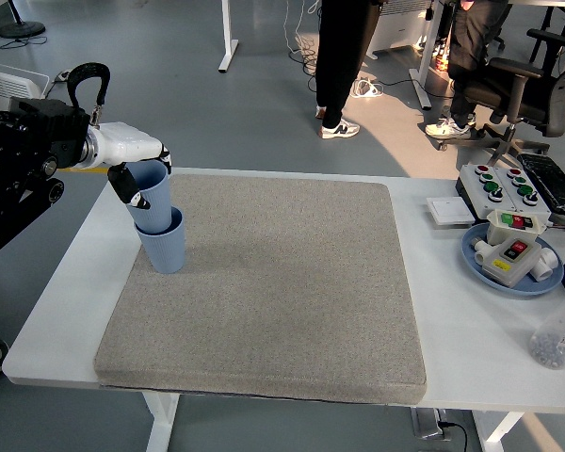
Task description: Push cup pick cup insert cup
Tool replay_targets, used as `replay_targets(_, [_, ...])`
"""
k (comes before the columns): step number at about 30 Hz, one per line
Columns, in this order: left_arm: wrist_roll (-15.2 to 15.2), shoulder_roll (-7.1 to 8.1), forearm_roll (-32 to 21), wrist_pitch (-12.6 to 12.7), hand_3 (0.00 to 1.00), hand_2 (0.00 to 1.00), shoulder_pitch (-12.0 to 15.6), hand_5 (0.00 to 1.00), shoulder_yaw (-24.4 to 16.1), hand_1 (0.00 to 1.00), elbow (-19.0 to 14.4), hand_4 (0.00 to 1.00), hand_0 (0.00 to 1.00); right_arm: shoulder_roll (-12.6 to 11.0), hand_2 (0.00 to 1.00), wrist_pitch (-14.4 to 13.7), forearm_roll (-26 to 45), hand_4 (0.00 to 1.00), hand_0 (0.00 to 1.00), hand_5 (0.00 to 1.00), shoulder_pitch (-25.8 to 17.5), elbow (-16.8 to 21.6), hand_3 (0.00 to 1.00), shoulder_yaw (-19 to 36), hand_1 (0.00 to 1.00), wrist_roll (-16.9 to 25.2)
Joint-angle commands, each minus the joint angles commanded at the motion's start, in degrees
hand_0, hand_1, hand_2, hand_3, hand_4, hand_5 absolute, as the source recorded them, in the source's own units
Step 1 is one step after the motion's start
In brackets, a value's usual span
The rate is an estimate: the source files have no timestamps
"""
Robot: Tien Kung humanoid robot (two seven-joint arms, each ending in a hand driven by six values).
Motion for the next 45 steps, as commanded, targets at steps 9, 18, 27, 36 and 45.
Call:
replay_targets(9, [-0.2, -0.44, -0.6, -0.1, 0.704, 0.769, -0.1, 0.002, -0.1, 0.604, -0.2, 0.653, 0.483, 0.0, 0.618, 0.0, 0.0, 0.112, 0.523, 0.448, 0.0, 0.0, 0.562, 0.1, 0.544, -0.1])
replay_targets(18, [-0.7, -0.77, -0.6, 0.3, 0.746, 0.806, 0.2, 0.078, 0.2, 0.625, -0.1, 0.761, 0.427, 0.0, 0.618, 0.0, -0.2, 0.112, 0.523, 0.447, -0.2, 0.0, 0.562, 0.2, 0.544, -0.1])
replay_targets(27, [-2.7, -1.06, 0.5, 2.5, 0.901, 0.964, 0.5, 0.278, 0.5, 0.857, 0.9, 0.939, 0.762, 0.1, 0.618, 0.1, -0.4, 0.112, 0.523, 0.447, -0.4, 0.1, 0.562, 0.3, 0.544, -0.2])
replay_targets(36, [-2.6, -1.25, 0.1, 3.8, 0.998, 0.998, 0.9, 0.384, 1.3, 0.998, 3.0, 0.998, 0.994, 0.1, 0.618, 0.0, -0.4, 0.112, 0.523, 0.447, -0.6, 0.1, 0.562, 0.3, 0.544, -0.2])
replay_targets(45, [-1.7, -0.74, -1.2, 5.6, 0.998, 0.998, 1.8, 0.402, 0.3, 0.998, 2.2, 0.998, 0.998, 0.0, 0.618, -0.1, 0.1, 0.112, 0.523, 0.447, -0.3, 0.1, 0.562, 0.0, 0.544, -0.1])
